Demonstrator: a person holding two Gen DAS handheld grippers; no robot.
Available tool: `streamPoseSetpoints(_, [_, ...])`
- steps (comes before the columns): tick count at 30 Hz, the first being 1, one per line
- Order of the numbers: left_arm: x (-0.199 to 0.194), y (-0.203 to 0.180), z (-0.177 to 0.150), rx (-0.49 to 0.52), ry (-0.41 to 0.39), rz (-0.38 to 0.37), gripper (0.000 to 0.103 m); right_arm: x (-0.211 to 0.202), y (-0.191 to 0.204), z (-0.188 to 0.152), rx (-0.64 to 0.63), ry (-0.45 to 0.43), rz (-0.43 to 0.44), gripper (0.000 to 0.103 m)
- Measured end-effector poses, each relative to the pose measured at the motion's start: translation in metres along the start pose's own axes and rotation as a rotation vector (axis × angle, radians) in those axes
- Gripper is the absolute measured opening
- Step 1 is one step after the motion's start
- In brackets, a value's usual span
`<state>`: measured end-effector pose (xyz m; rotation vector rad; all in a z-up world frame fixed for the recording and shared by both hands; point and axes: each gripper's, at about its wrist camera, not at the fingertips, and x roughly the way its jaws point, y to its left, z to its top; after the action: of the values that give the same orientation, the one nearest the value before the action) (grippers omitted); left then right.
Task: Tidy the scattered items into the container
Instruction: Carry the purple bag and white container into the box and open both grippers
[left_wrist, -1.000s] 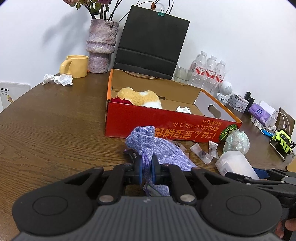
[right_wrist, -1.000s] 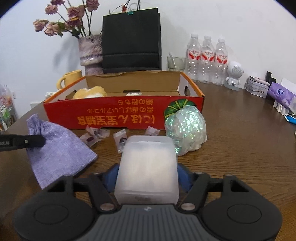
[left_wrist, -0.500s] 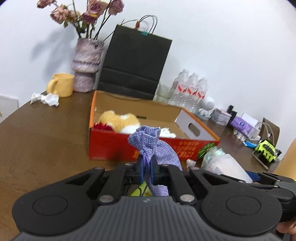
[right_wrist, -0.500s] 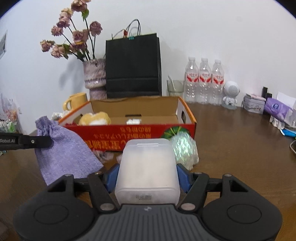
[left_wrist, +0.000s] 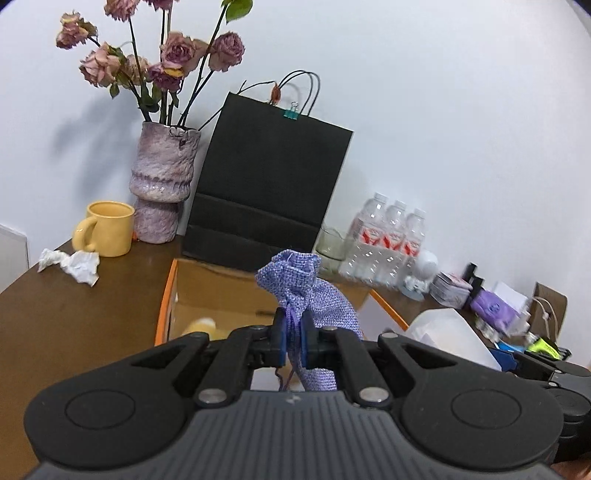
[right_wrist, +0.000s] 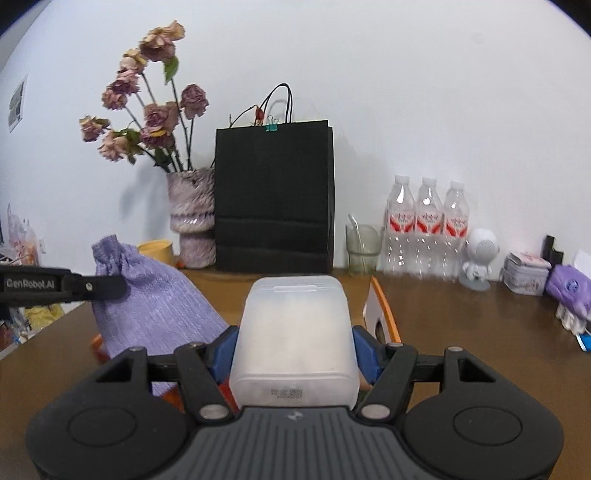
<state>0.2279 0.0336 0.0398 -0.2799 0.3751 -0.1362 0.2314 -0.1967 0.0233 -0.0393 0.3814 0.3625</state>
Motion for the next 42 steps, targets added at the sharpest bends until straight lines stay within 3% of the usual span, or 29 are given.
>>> streamPoseSetpoints(7, [0.069,0.014,0.003,-0.045,0.033,0.027,0.007,0.073,-0.005,0.017,0.011,0.016,0.019,0.064])
streamPoseSetpoints(12, [0.092,0.021,-0.004,-0.036,0.089,0.049,0.007,0.102,-0.006,0.01,0.01,0.076,0.035,0.064])
streamPoseSetpoints(15, [0.096,0.026,-0.007,-0.063,0.105,0.072,0.015,0.108,-0.006,0.004,0.002,0.121,0.042,0.064])
streamPoseSetpoints(16, [0.096,0.027,-0.007,-0.071,0.11,0.077,0.032,0.109,-0.007,0.004,0.006,0.134,0.048,0.066])
streamPoseSetpoints(17, [0.095,0.028,-0.006,-0.074,0.113,0.082,0.064,0.109,-0.008,0.004,0.012,0.139,0.054,0.08])
streamPoseSetpoints(19, [0.089,0.025,-0.003,-0.069,0.099,0.134,0.098,0.106,-0.009,0.006,0.009,0.149,0.047,0.099])
streamPoseSetpoints(20, [0.086,0.022,-0.002,-0.052,0.086,0.161,0.102,0.104,-0.009,0.007,-0.001,0.149,0.043,0.101])
streamPoseSetpoints(24, [0.077,0.011,0.002,0.018,0.064,0.171,0.103,0.098,-0.013,0.013,-0.002,0.159,0.027,0.101])
streamPoseSetpoints(42, [0.079,0.005,-0.001,0.026,0.097,0.163,0.103,0.095,-0.012,0.014,-0.012,0.16,0.018,0.101])
